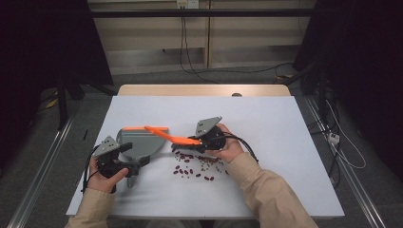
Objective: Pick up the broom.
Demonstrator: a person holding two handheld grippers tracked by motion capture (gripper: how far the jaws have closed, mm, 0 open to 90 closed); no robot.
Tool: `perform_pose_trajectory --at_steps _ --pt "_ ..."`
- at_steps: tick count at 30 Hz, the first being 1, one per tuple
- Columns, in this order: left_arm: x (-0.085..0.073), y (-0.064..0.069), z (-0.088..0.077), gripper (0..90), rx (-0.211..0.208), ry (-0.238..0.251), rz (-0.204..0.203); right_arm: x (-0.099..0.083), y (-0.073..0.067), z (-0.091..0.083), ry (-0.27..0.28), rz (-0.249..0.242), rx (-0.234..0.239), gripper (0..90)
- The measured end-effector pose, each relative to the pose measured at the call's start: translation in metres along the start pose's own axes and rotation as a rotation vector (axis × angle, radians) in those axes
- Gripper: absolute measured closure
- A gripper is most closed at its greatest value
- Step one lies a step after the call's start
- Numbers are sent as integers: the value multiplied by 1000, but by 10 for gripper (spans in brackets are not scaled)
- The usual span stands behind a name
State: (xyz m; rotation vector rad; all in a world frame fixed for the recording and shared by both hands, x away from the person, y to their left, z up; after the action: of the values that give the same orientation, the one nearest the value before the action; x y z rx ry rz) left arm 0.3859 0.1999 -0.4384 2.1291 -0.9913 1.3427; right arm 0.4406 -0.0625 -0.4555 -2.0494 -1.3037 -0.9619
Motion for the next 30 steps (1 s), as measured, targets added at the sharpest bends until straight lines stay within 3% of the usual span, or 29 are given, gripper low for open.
perform_pose_trajectory --at_steps 4,7,13,22,25,27,30 --pt "0 0 0 58 -1 -3 1 -2 -6 -4 -1 -7 2 709" --pt "0 1 1 58 -3 -3 0 -1 -6 -9 20 16 -25 709" --pt "0 0 1 58 -3 0 0 8 -3 -29 124 197 -96 709" --pt "1 1 0 58 -1 2 6 8 -20 -33 246 490 -180 709" --pt "1 1 0 58 1 2 5 11 -27 -31 271 545 -190 709" --pt "1 1 -1 58 4 4 6 14 -32 -29 282 580 -172 709" --pt "2 1 -1 58 6 8 5 17 -41 -23 280 597 -161 709"
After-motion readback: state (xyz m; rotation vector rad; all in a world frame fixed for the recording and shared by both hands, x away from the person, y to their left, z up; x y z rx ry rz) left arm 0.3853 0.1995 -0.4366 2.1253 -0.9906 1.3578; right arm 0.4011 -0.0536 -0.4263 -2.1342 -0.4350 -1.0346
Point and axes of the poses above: each handheld gripper's, and its own axes: z roughly forward along the jaws, x roughly out of its top, y roughly to its right, the point moved 5 cm from there along z, roughly forward along the jaws, and after that the axes turned 12 degrees about z, right-handed, at the moved point
